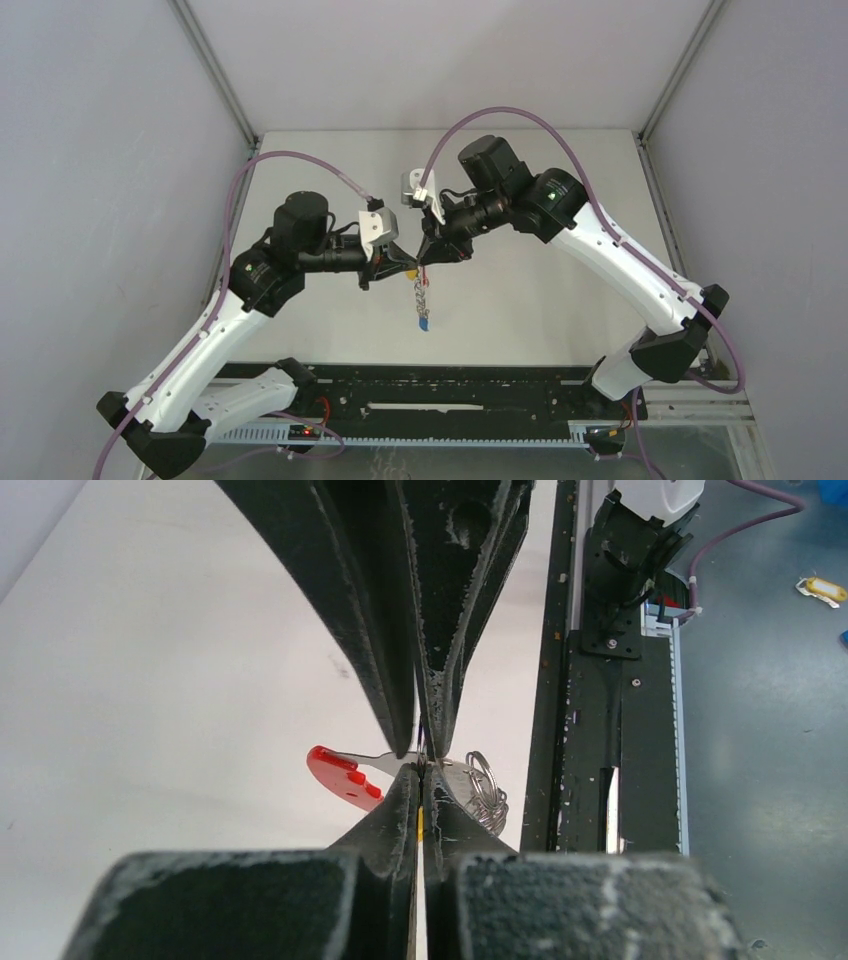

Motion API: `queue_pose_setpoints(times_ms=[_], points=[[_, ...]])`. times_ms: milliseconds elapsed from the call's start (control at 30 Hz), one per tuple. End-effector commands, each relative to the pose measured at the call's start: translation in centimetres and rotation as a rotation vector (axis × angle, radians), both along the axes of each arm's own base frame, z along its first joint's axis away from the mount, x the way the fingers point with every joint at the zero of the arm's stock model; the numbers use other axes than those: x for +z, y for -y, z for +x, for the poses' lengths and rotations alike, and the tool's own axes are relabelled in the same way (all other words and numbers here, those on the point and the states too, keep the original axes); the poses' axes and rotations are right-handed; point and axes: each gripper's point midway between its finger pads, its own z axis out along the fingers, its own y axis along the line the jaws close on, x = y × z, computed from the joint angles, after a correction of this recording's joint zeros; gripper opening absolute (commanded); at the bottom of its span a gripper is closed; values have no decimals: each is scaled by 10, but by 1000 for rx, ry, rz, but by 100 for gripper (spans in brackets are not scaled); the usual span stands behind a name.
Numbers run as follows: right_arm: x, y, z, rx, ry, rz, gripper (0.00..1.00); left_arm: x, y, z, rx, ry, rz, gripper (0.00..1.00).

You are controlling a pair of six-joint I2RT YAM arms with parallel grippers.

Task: Put the keys on the keyring

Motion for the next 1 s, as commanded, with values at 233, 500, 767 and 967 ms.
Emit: queue_pose_setpoints(times_ms=[233, 500, 767, 967], points=[[16, -5, 7, -36, 54, 87, 0, 35, -1, 2, 5, 109, -70, 10], [47, 15, 0, -32, -24, 388, 0, 37, -8, -5, -57, 254, -30, 40], [59, 16, -14, 15, -13, 553, 0, 61, -5, -1, -63, 318, -74, 47], [69, 14, -18, 42, 20, 648, 0, 80, -7, 4, -57, 422, -75, 50]])
